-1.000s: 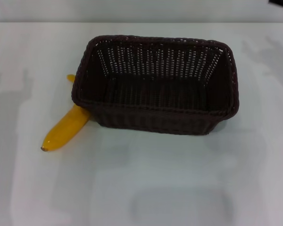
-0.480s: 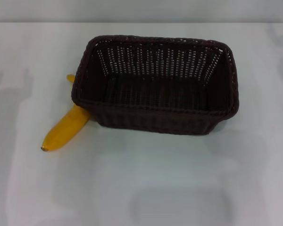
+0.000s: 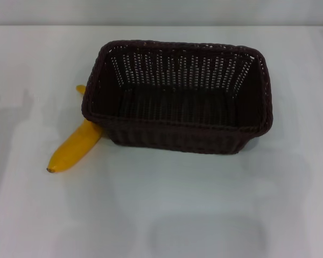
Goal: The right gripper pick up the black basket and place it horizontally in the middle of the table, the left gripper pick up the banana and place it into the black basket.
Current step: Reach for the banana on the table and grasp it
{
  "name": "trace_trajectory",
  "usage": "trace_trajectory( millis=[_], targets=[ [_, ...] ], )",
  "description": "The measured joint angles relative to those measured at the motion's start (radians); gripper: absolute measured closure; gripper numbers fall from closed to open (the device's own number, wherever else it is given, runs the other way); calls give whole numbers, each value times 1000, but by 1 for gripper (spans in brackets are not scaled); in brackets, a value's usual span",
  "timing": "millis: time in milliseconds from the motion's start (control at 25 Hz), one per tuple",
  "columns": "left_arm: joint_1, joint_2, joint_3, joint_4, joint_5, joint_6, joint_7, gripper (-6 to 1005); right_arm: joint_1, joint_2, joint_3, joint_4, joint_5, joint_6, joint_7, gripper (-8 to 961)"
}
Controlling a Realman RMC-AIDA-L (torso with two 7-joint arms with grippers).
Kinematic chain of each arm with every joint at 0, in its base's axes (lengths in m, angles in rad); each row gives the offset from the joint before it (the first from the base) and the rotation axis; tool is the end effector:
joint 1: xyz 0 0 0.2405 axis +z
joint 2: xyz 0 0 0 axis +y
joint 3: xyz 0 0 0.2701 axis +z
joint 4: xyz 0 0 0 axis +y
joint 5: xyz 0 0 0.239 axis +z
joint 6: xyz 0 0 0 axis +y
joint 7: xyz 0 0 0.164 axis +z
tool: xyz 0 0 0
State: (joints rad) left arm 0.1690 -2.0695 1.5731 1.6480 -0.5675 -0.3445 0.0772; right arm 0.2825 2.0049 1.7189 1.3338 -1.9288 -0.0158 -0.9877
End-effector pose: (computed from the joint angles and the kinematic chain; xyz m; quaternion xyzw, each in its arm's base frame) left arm -0.3000 0.3503 0.0766 -0.6470 -0.4611 -0.2075 0.5707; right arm 0.2334 0.4710 0.1421 -0.6510 0.2293 0.2431 0.6815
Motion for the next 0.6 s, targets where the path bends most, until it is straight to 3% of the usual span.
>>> trace_trajectory(
  millis=[200, 360, 600],
  targets=[
    [-40, -4, -91, 111, -9, -301, 1, 315, 2, -1, 2, -6, 23, 12, 0, 201],
    [-119, -4, -169, 154, -11, -572, 1, 316, 6, -1, 2, -7, 23, 26, -1, 201],
    [-198, -5, -222, 159, -17, -796, 60, 317, 10, -2, 0, -8, 24, 41, -1, 202]
  ],
)
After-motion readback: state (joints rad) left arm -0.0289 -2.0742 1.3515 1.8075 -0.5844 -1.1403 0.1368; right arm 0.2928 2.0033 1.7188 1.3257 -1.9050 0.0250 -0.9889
